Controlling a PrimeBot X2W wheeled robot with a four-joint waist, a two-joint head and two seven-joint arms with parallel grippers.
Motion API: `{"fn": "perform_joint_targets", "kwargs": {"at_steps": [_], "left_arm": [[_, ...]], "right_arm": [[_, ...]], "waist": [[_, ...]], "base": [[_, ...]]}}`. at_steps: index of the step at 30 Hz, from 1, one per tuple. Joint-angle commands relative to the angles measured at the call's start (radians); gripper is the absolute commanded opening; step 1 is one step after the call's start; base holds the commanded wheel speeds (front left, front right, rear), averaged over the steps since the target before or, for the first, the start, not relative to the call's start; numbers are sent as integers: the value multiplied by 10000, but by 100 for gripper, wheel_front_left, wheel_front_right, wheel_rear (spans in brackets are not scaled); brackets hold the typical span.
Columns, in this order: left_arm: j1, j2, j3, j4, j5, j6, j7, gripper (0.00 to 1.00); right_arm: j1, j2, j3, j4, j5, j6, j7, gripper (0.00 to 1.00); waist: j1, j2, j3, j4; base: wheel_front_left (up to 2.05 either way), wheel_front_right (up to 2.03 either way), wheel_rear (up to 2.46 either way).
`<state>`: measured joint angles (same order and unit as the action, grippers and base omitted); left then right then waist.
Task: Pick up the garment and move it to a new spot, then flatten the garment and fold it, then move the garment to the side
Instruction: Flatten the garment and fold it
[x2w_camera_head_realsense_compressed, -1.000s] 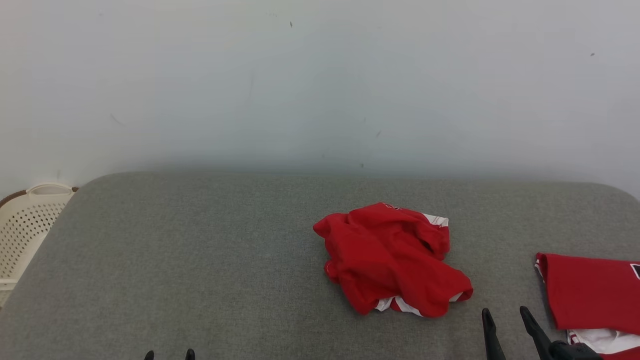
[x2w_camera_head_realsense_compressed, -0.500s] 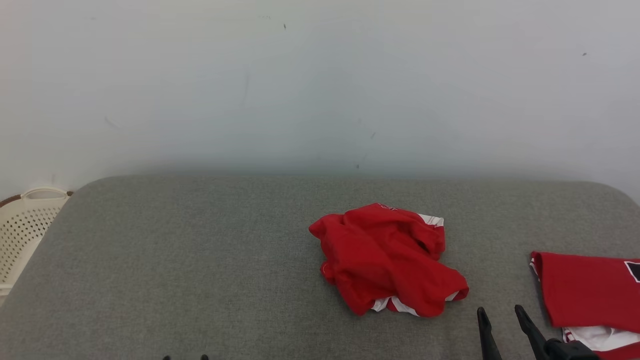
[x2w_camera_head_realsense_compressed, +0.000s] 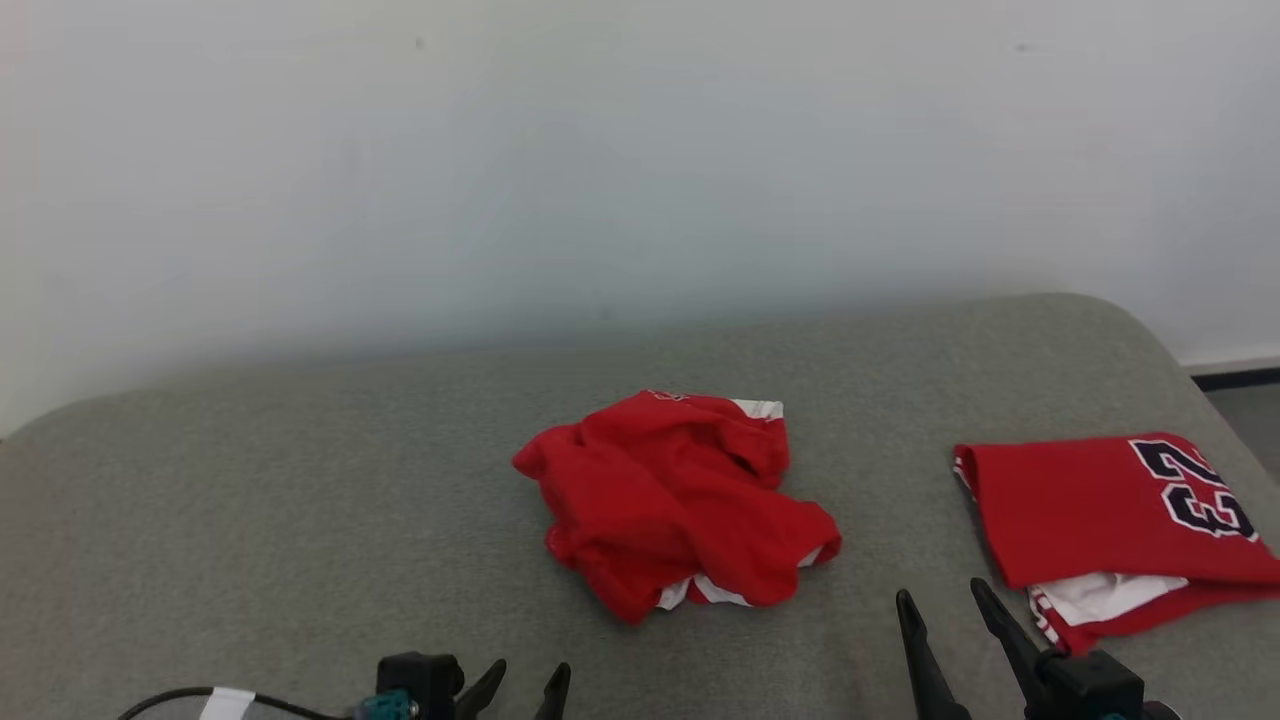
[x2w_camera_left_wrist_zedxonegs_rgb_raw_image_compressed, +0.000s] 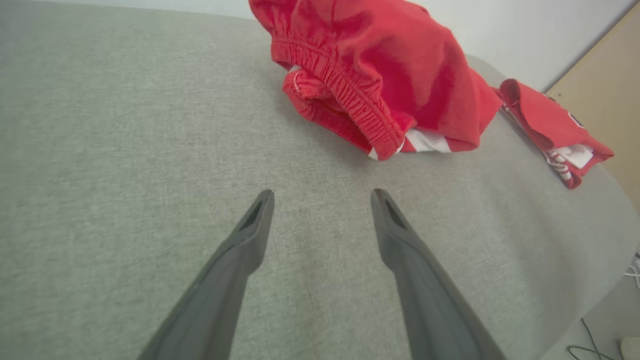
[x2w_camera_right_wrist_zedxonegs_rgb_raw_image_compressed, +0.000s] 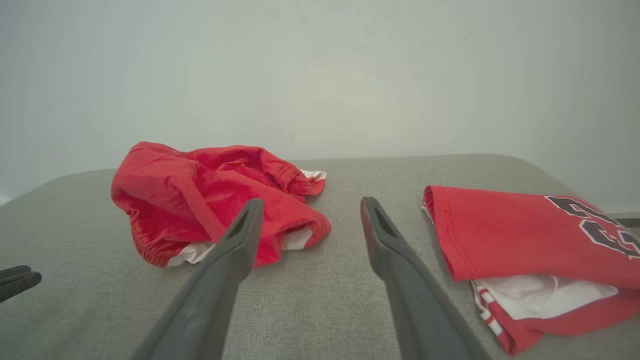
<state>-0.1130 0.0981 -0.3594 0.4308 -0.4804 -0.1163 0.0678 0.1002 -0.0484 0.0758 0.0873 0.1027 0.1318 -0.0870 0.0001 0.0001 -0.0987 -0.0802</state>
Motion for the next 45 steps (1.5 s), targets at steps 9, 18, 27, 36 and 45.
{"fn": "perform_joint_targets", "kwargs": {"at_steps": [9, 18, 27, 36, 45], "left_arm": [[-1389, -411, 96, 1760, -1243, -85, -275, 100], [-2140, -445, -106, 2936, -1452, -92, -710, 39], [-2561, -347, -292, 2852, -1492, -141, -1344, 0], [-3940, -183, -831, 247, -1672, -136, -1366, 0], [-6234, -300, -1459, -2307, -2243, -138, 94, 0]], "right_arm": [[-165, 0, 16, -166, -126, -25, -9, 100], [-285, 0, 48, -101, -20, -25, -109, 100], [-270, 0, 44, 2, -6, -25, -180, 100], [-147, -1, 93, 38, -60, -25, -130, 100], [-229, -1, 217, 63, -50, -25, -63, 100]], "waist": [[-1, -1, 922, -2191], [-1, -1, 1087, -2650], [-1, -1, 855, -2362], [-1, -1, 450, -1907], [-1, -1, 268, -1894]], "base": [[0, 0, 0], [0, 0, 0], [0, 0, 0], [0, 0, 0], [0, 0, 0]]}}
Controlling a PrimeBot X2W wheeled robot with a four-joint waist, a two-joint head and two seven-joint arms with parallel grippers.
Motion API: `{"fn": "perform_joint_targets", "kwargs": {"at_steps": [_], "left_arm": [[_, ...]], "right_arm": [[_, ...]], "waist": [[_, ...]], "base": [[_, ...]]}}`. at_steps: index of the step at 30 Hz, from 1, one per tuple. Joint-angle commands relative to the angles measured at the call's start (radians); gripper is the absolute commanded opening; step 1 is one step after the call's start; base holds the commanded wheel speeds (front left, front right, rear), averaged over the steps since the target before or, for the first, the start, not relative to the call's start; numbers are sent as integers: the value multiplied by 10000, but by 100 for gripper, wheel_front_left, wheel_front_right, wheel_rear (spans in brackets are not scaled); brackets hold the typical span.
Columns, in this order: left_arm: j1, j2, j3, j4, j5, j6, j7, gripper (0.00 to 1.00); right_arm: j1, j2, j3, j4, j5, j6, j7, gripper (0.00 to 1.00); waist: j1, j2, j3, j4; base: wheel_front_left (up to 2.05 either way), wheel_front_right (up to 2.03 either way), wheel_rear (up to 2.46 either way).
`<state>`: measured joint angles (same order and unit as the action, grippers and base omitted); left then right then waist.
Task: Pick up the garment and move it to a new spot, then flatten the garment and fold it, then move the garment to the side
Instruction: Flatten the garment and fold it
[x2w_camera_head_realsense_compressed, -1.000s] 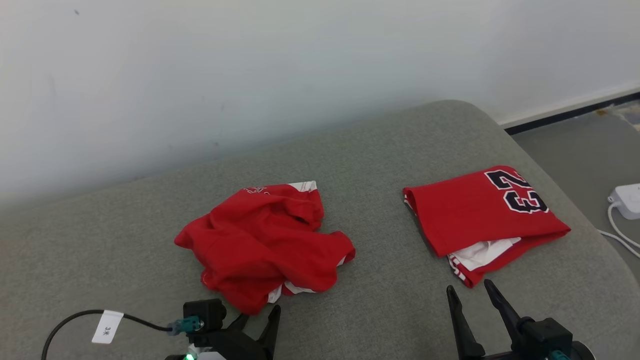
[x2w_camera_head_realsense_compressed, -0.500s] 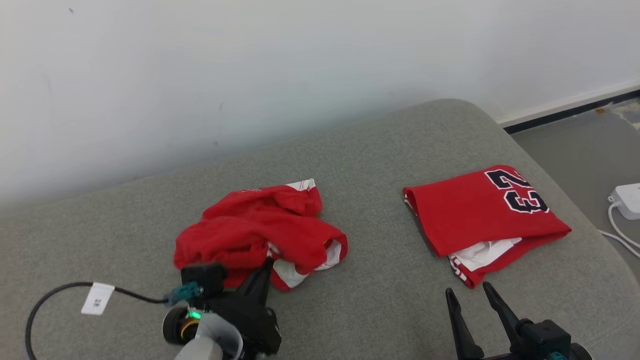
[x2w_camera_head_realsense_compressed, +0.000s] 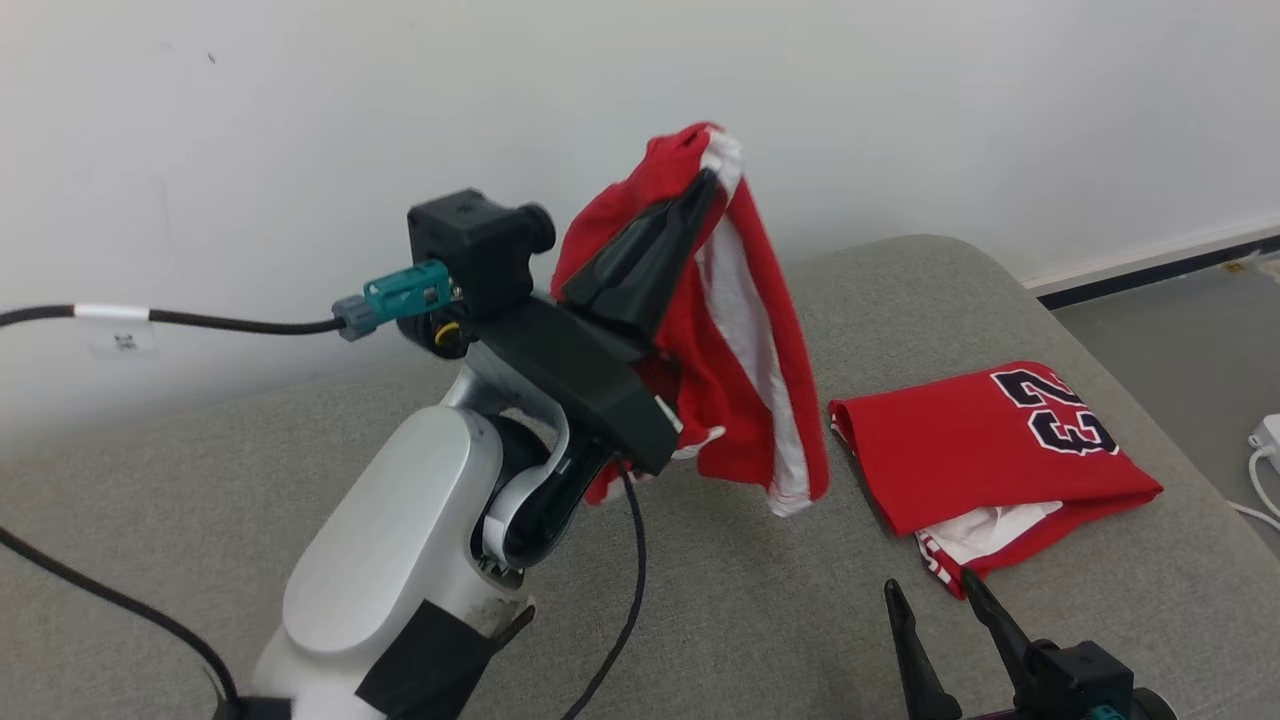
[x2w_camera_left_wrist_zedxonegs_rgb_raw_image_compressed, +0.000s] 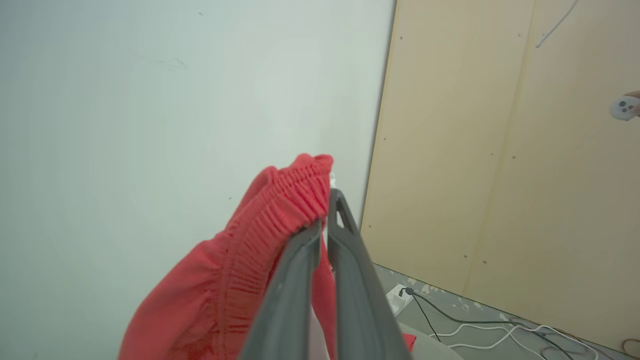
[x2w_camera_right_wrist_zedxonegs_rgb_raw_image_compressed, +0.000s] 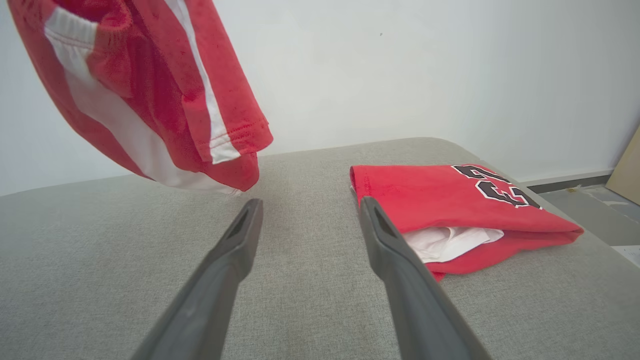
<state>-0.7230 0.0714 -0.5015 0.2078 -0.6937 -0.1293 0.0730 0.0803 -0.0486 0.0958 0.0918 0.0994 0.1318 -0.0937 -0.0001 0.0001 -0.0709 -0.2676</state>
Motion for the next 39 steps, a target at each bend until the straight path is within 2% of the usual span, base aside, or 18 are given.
{"fn": "perform_joint_targets", "kwargs": {"at_steps": [1, 4, 6, 8, 13, 16, 21, 25, 28, 30, 31, 32, 33, 39], "left_arm": [[-345, -74, -91, -244, -263, -7, 118, 0], [-538, -154, -169, -501, -1057, 115, 393, 0], [-321, -173, -344, -354, -1375, 462, 849, 0], [227, -70, -386, -54, -1583, 991, 1453, 0], [1822, 1067, 69, 739, -1863, 2495, 2514, 0], [2644, 1755, 438, 1353, -1857, 3028, 2502, 0], [3106, 2237, 919, 2295, -1927, 3068, 1901, 0], [2739, 2521, 1260, 3294, -1466, 3049, 638, 0], [2481, 2602, 1355, 4081, -1236, 3039, 28, 0], [2421, 2529, 1264, 4571, -1282, 3039, 148, 0], [2380, 2493, 1210, 4762, -1301, 2999, 230, 11], [2341, 2477, 1182, 4922, -1320, 2965, 308, 40], [2346, 2413, 1151, 5208, -1388, 3036, 438, 100], [2730, 2373, 1185, 5229, -1408, 3243, 214, 100]], "right_arm": [[-35, 0, 13, 18, -19, -25, -2, 100], [-38, 0, -19, 19, -7, -25, -29, 100], [-27, 0, -37, 14, 22, -25, -38, 100], [-17, 0, -44, 3, 45, -25, -66, 100], [76, 0, -128, -13, 99, -25, -125, 100], [82, 2, -160, -28, 93, -25, -126, 100], [-69, 0, -54, -22, 110, -25, -103, 100], [-225, 2, 108, 8, 100, -25, -67, 100], [-320, -1, 204, 34, 75, -25, -66, 100], [-344, 0, 181, 46, 25, -25, -54, 100], [-327, 0, 149, 47, 5, -25, -47, 100], [-308, 2, 111, 41, -20, -25, -41, 100], [-268, 0, 51, 24, -45, -25, -37, 100], [-110, 0, -154, -47, -67, -25, -19, 100]], "waist": [[1, -1, -12, -35], [1, -1, -13, -85], [1, -1, -2, -101], [1, -1, 29, -107], [1, -1, 161, 4], [1, -1, 264, 117], [1, -1, 374, 235], [1, -1, 463, 240], [1, -1, 500, 148], [1, -1, 498, 91], [1, -1, 496, 72], [1, -1, 495, 57], [1, -1, 490, 46], [1, -1, 381, 244]], "base": [[0, 0, 0], [0, 0, 0], [0, 0, 0], [0, 0, 0], [0, 0, 0], [0, 0, 0], [0, 0, 0], [0, 0, 0], [0, 0, 0], [0, 0, 0], [0, 0, 0], [0, 0, 0], [0, 0, 0], [0, 0, 0]]}}
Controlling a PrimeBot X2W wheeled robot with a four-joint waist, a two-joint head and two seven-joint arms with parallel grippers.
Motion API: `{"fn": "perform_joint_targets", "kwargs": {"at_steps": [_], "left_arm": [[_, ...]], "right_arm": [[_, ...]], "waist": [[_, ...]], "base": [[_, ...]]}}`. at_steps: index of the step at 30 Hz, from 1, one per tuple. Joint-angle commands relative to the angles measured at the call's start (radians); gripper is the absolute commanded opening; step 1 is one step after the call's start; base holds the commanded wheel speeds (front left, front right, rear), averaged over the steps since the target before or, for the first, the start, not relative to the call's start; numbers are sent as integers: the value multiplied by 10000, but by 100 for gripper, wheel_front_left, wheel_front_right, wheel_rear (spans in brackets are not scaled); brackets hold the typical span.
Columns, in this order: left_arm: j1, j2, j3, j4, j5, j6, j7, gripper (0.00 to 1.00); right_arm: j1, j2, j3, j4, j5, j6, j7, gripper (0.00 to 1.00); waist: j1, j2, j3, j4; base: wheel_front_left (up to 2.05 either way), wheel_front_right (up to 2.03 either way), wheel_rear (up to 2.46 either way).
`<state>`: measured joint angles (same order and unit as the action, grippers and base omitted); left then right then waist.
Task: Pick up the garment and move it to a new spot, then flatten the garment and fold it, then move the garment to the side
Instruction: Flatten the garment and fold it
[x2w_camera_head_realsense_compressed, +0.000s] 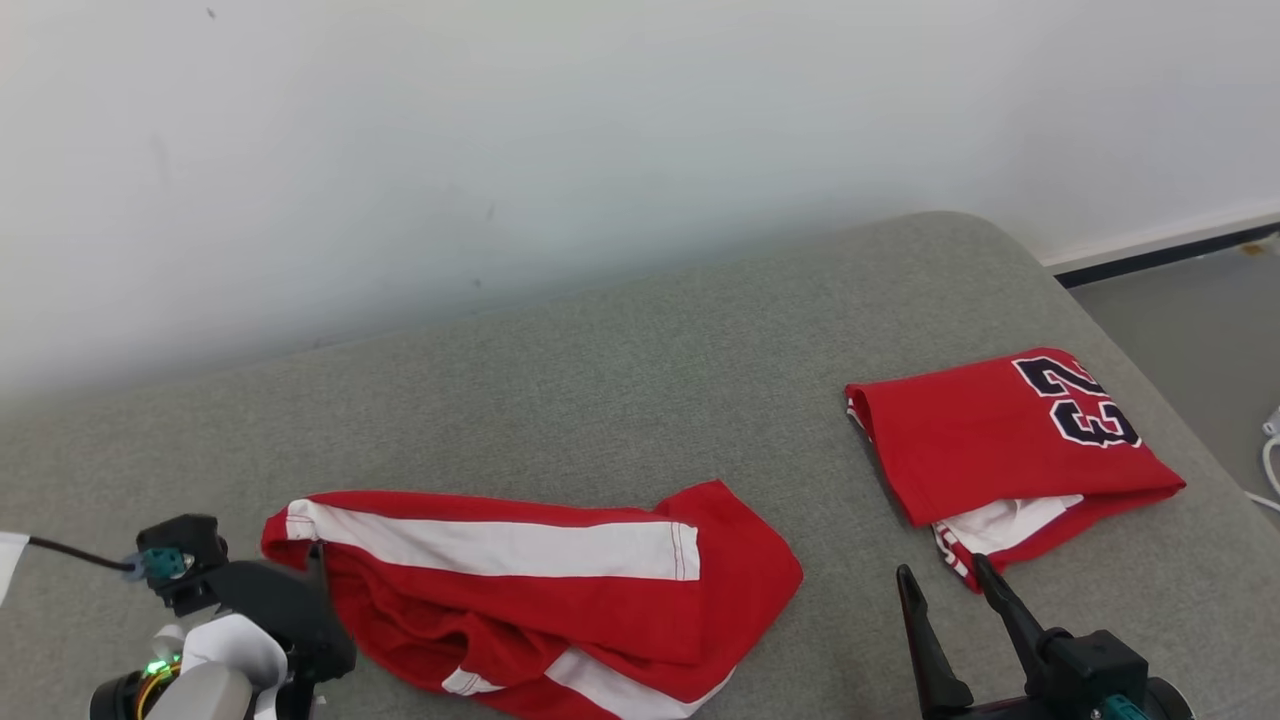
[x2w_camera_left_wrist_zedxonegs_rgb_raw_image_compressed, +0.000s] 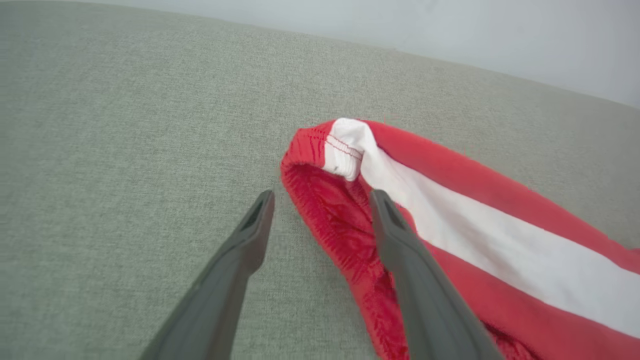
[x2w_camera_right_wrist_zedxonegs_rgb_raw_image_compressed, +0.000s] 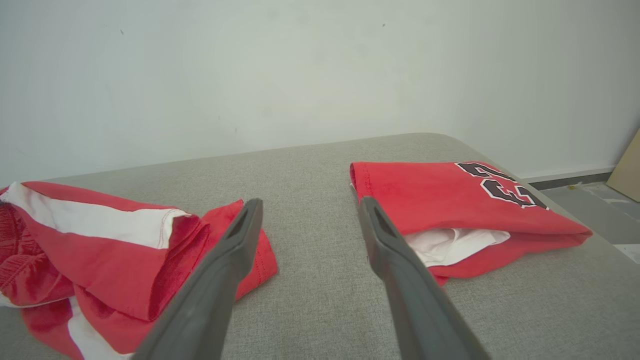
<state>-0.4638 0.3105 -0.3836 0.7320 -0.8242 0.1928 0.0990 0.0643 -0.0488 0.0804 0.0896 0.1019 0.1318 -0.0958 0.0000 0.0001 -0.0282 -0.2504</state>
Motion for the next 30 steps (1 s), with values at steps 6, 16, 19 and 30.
{"fn": "perform_joint_targets", "kwargs": {"at_steps": [6, 16, 19, 30], "left_arm": [[989, 2, 404, -1493, -148, -337, -1674, 100], [3778, -366, 1197, -5404, 955, -969, -3644, 100], [4772, -734, 1949, -6563, 1824, -1106, -3637, 100], [5605, -1024, 1849, -6095, 2754, -1688, -2957, 100]], "right_arm": [[238, 1, -92, -119, -81, -25, 43, 100], [384, 4, -381, -244, -60, -25, 259, 100], [332, 2, -394, -210, -52, -25, 319, 100], [149, 4, -616, 177, 907, -25, 1259, 100]], "waist": [[0, -1, -217, 533], [0, -1, -468, 1555], [0, -1, -552, 1880], [0, -1, -904, 2831]], "base": [[0, 0, 0], [0, 0, 0], [0, 0, 0], [0, 0, 0]]}}
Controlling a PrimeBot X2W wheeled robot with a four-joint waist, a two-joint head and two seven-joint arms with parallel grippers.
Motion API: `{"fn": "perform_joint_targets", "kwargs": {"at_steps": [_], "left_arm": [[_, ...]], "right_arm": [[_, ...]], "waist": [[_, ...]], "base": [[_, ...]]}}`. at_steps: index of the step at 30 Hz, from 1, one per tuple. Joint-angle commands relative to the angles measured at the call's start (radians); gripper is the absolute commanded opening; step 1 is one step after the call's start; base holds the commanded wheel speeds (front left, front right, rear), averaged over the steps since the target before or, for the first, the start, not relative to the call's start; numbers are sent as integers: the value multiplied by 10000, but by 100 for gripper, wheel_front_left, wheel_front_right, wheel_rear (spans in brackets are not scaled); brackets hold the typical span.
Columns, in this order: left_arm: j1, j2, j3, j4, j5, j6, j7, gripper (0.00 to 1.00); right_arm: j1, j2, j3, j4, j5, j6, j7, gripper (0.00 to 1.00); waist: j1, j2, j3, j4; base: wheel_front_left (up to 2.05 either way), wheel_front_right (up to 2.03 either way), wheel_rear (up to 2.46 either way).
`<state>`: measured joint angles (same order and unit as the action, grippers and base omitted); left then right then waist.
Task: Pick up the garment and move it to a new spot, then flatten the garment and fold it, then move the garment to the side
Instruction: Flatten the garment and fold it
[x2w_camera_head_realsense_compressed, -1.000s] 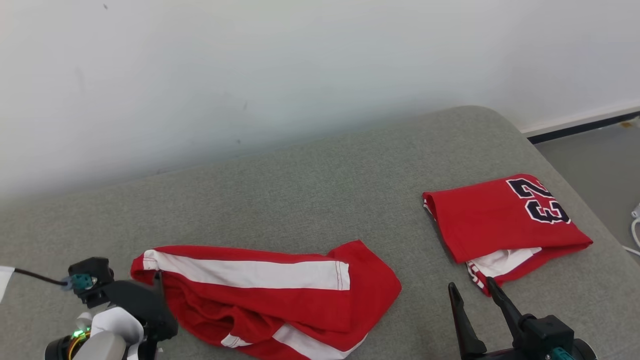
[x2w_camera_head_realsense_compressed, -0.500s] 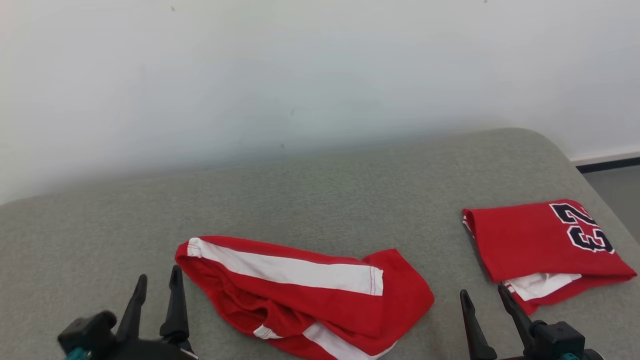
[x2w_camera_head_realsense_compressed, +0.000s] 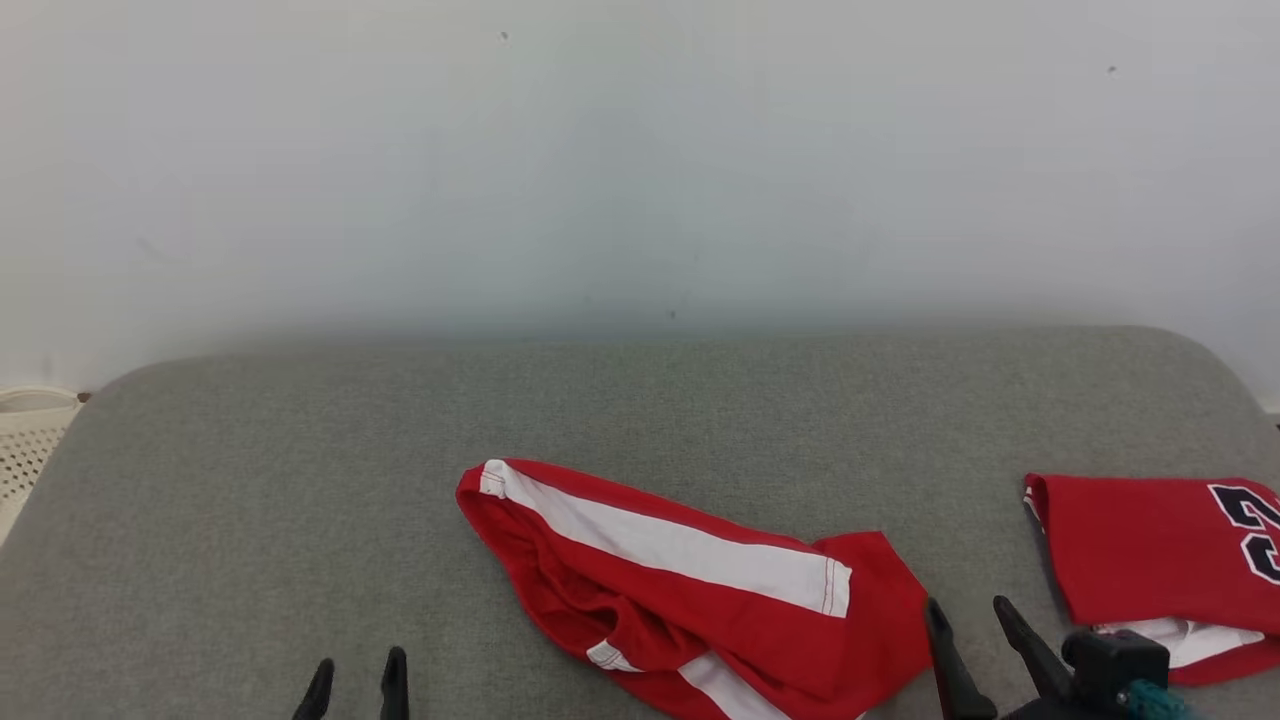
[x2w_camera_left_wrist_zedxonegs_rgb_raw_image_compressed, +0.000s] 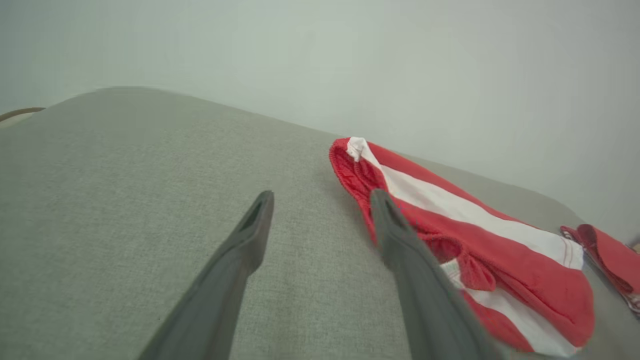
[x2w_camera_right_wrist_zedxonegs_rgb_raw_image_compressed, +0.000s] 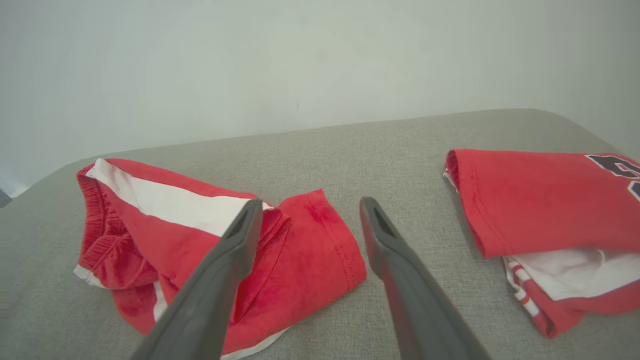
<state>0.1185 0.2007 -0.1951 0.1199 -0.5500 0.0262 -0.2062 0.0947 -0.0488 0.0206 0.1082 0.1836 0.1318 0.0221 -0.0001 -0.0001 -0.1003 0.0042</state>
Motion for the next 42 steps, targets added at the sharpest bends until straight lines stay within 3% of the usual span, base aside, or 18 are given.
{"fn": "perform_joint_targets", "kwargs": {"at_steps": [1, 4, 11, 13, 20, 26, 30, 42], "left_arm": [[-482, 126, -123, 153, 24, -56, 397, 100], [-1227, 237, -396, 661, 21, 9, 1474, 100], [-3508, -80, -469, 2497, -851, 158, 4128, 100], [-4193, -206, -329, 2992, -1156, 114, 4501, 100], [-6125, -854, 213, 4799, -2135, 599, 5441, 100], [-7089, -983, 358, 5725, -2126, 675, 4854, 100], [-7460, -1027, 315, 6362, -2116, 490, 4524, 100], [-8020, -783, 411, 7588, -2002, 370, 3476, 100]], "right_arm": [[-241, 4, -2, 54, 344, -25, 414, 100], [-623, 5, 245, 199, 414, -25, 1749, 100], [-2039, -5, 602, 616, 698, -25, 4632, 100], [-2417, 1, 797, 642, 705, -25, 5057, 100], [-3472, -1, 1366, 590, 719, -25, 5572, 100], [-3875, 1, 1584, 514, 864, -25, 5437, 100], [-3922, -1, 1523, 390, 821, -25, 5391, 100], [-3441, 1, 1257, 185, 873, -25, 5137, 100]], "waist": [[1, 1, -195, 322], [1, 1, -176, 338], [1, 1, 245, -56], [1, 1, 450, -208], [1, 1, 1316, -656], [1, 1, 1956, -933], [1, 1, 2183, -1059], [1, 1, 2401, -1061]], "base": [[0, 0, 0], [0, 0, 0], [0, 0, 0], [0, 0, 0], [0, 0, 0], [0, 0, 0], [0, 0, 0], [0, 0, 0]]}}
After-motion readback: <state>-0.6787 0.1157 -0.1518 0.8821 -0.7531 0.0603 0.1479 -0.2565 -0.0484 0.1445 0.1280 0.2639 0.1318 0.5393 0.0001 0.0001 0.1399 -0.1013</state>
